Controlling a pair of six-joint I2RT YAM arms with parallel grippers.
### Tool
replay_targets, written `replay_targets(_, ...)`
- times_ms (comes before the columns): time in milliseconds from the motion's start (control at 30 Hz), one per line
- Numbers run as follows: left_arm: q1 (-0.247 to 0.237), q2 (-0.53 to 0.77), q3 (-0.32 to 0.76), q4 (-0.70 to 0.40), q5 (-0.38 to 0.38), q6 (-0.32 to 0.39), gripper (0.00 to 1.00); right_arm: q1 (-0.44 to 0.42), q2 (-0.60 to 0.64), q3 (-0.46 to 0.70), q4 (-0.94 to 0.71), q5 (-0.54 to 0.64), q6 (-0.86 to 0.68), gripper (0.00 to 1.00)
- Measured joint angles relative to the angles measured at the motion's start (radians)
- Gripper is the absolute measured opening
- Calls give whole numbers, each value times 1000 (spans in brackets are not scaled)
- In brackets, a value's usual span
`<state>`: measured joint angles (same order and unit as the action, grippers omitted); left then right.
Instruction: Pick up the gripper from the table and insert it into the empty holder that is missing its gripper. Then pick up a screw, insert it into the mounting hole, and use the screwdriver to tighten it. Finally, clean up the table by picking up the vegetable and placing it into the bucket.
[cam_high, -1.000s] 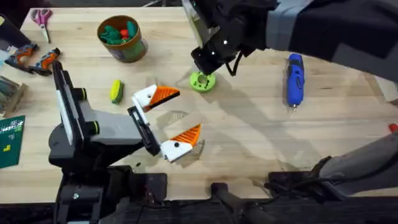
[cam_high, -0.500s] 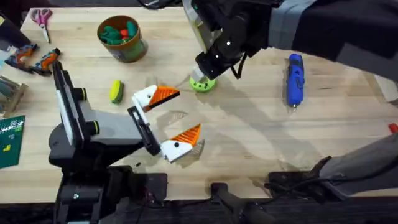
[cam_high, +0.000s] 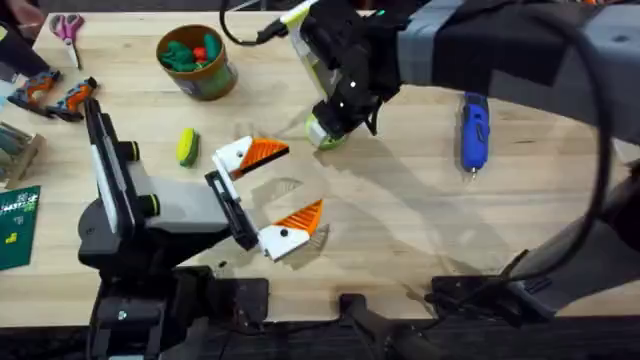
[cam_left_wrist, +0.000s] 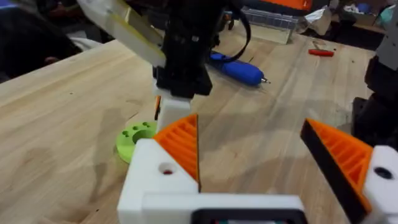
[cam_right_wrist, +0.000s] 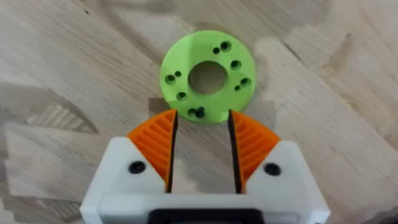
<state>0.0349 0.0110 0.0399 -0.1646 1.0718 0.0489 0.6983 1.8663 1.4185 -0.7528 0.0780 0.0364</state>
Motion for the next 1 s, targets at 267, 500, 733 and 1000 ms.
replay_targets(267,0,0,0,0,0,0,986,0,35,0,-3,0,0,473)
replay_targets(500,0,0,0,0,0,0,986,0,35,0,-3,0,0,472)
replay_targets(733,0,0,0,0,0,0,986,0,48,0,-1,0,0,472)
replay_targets(1000,0,0,0,0,0,0,986,0,60,1,-2,0,0,433)
